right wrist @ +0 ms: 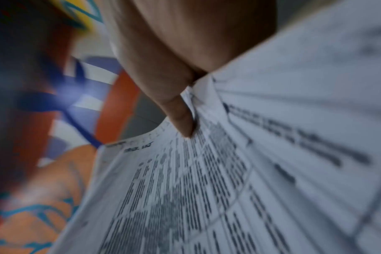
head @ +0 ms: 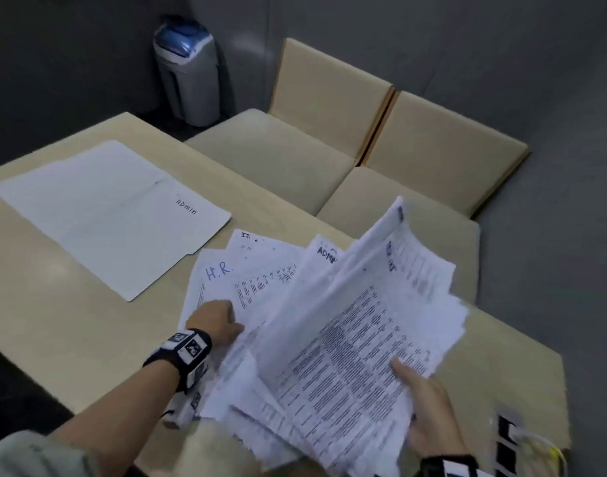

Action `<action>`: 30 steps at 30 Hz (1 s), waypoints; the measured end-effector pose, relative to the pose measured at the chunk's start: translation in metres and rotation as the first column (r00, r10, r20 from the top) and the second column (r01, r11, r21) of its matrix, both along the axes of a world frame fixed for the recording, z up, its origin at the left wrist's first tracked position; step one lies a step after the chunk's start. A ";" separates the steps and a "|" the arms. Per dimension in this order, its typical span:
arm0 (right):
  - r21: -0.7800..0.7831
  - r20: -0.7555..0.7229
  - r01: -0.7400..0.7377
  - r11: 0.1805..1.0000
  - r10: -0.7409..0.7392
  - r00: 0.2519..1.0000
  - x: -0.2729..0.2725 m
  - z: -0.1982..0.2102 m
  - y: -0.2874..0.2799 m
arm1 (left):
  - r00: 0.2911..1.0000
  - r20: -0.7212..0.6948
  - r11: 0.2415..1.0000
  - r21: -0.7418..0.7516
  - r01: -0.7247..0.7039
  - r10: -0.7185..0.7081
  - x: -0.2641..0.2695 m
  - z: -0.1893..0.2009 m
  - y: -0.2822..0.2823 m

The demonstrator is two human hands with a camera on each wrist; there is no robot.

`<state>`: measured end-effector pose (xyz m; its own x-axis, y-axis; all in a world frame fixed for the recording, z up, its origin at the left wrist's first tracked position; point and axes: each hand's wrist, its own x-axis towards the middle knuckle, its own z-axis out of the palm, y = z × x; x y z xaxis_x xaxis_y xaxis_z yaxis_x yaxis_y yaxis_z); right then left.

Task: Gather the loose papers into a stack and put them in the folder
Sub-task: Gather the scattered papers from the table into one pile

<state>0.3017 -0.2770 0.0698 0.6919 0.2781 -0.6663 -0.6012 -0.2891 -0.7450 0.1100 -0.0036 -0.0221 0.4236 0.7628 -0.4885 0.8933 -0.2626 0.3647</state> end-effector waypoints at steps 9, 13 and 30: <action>-0.106 -0.098 -0.149 0.983 0.139 0.985 -0.038 -0.047 0.027 | 0.869 0.340 0.766 -0.640 -0.067 0.360 0.009 0.021 -0.064; -0.063 0.010 -0.208 0.976 0.209 0.978 -0.031 -0.049 0.035 | 0.824 0.361 0.897 -0.106 -0.429 0.437 0.007 0.002 -0.056; -0.170 0.174 -0.306 0.937 0.334 0.926 0.025 -0.012 0.027 | 0.864 0.345 0.924 -0.028 -0.381 0.367 0.054 -0.016 -0.001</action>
